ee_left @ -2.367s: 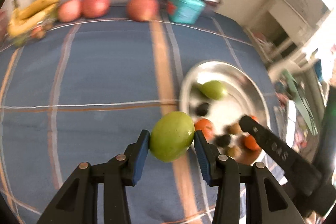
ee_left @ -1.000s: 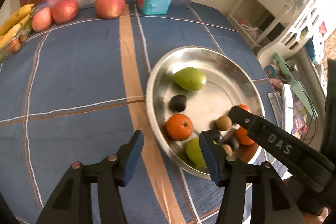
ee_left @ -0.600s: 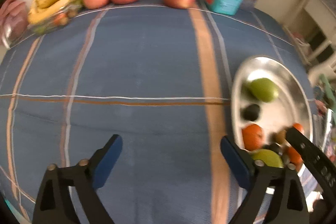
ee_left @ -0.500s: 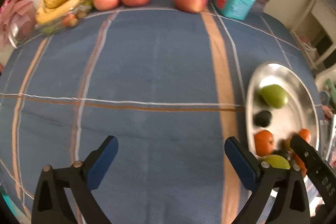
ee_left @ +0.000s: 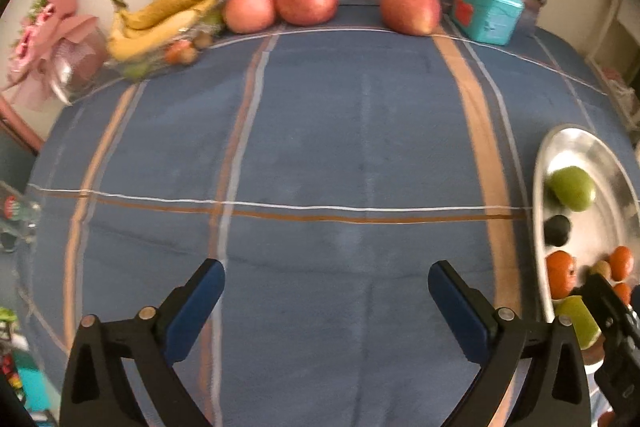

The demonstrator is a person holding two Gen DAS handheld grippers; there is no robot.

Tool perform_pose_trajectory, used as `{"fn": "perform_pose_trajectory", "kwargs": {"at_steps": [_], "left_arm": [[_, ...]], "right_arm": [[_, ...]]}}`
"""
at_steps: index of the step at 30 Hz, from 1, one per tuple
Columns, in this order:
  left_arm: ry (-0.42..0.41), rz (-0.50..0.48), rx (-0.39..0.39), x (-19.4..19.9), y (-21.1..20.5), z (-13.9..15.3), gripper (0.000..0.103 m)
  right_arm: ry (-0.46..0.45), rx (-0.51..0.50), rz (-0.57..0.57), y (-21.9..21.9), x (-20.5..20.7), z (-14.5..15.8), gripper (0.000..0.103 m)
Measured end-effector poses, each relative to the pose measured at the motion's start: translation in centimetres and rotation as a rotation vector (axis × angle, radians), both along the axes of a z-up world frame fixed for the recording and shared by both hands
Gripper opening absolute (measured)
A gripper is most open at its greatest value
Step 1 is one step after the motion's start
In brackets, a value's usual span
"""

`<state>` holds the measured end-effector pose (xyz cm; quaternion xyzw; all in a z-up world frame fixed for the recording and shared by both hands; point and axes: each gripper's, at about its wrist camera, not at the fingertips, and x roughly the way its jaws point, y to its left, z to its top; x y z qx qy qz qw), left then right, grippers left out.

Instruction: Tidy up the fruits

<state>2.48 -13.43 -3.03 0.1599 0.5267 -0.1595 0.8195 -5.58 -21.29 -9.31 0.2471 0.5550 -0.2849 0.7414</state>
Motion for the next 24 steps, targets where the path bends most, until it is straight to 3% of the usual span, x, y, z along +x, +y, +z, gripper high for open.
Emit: {"fn": "perform_pose_trajectory", "kwargs": {"at_steps": [5, 14, 24], "left_arm": [[-0.058, 0.077, 0.122, -0.6, 1.6, 0.8, 0.103], [0.06, 0.094, 0.102, -2.0, 4.1, 1.6, 0.103], [0.068, 0.084, 0.112, -4.9, 6.2, 2.8, 0.103]], "right_arm": [[0.012, 0.003, 0.032, 1.2, -0.1, 0.2, 0.098], [0.029, 0.007, 0.057, 3.2, -1.8, 1.1, 0.098], [-0.003, -0.028, 0.054, 5.0, -3.7, 3.2, 0.098]]}}
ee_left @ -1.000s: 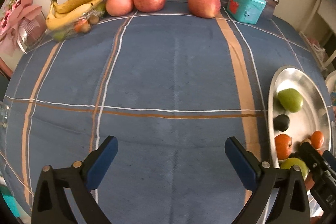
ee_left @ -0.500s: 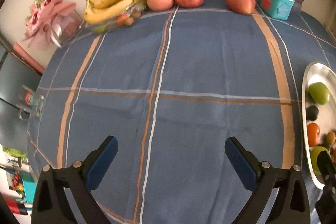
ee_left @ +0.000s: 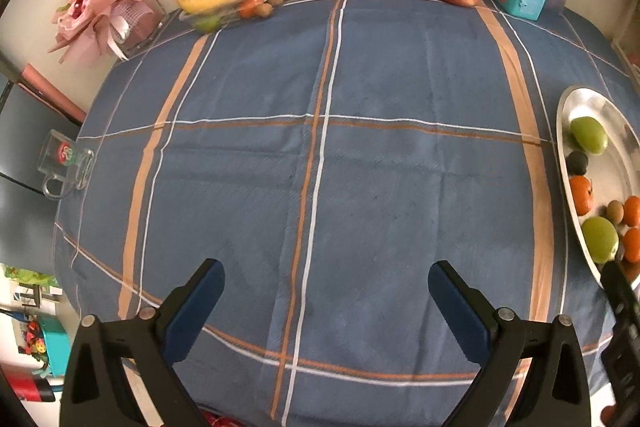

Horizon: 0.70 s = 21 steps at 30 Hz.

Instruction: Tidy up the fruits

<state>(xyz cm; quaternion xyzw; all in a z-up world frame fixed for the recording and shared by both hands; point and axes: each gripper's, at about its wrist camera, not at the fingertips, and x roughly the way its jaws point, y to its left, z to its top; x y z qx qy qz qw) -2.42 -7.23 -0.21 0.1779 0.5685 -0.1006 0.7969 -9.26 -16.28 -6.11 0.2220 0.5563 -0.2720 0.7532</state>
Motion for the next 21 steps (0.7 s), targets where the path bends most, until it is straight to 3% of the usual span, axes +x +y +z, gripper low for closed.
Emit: {"fn": "perform_pose_trajectory", "kwargs": {"at_steps": [5, 11, 21], "left_arm": [[-0.014, -0.001, -0.033, -0.3, 0.7, 0.8, 0.103], [0.039, 0.018, -0.059, 0.0, 1.2, 0.5, 0.103], [0.056, 0.028, -0.085, -0.2, 1.1, 0.7, 0.103]], "right_arm": [[-0.023, -0.009, -0.009, -0.1, 0.0, 0.6, 0.098], [-0.018, 0.002, -0.004, -0.1, 0.1, 0.5, 0.098], [-0.024, 0.0, 0.013, 0.1, 0.3, 0.6, 0.098]]}}
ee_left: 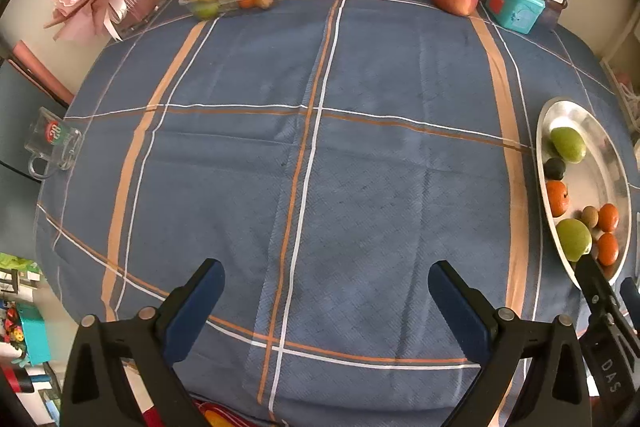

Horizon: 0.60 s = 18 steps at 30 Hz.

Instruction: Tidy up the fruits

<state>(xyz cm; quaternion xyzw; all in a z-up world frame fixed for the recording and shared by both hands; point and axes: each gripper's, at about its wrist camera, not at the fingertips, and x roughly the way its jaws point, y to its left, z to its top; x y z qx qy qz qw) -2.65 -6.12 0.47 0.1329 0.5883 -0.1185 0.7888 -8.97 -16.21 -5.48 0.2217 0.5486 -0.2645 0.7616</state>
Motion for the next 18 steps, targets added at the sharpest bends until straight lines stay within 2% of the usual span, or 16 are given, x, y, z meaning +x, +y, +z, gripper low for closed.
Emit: {"fn": "perform_pose_trajectory", "kwargs": {"at_steps": [18], "left_arm": [[0.026, 0.012, -0.011, 0.38, 0.48, -0.37, 0.103]], "right_arm": [[0.006, 0.003, 0.015, 0.26, 0.21, -0.1, 0.098]]}}
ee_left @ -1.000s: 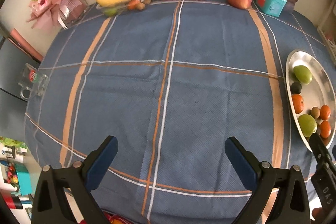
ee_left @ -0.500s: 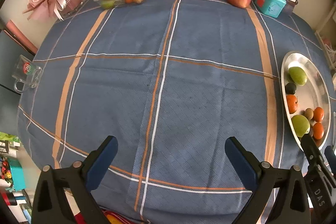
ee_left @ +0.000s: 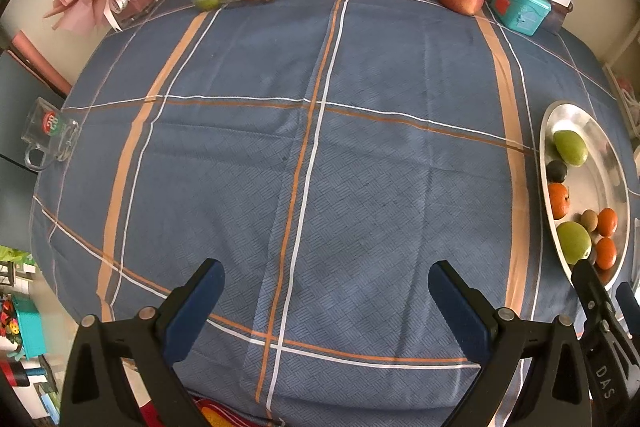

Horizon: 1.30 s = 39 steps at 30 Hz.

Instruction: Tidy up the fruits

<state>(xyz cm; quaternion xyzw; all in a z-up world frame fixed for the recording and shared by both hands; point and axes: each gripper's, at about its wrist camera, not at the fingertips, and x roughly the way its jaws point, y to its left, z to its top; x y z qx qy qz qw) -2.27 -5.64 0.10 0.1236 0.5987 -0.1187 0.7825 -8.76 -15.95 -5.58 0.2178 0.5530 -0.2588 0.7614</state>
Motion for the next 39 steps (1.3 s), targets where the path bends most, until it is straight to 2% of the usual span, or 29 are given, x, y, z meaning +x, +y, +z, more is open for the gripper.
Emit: {"fn": "perform_pose_trajectory", "kwargs": {"at_steps": [39], "left_arm": [[0.03, 0.005, -0.001, 0.26, 0.42, -0.83, 0.103]], "right_arm": [[0.006, -0.001, 0.019, 0.42, 0.35, -0.1, 0.098]]}}
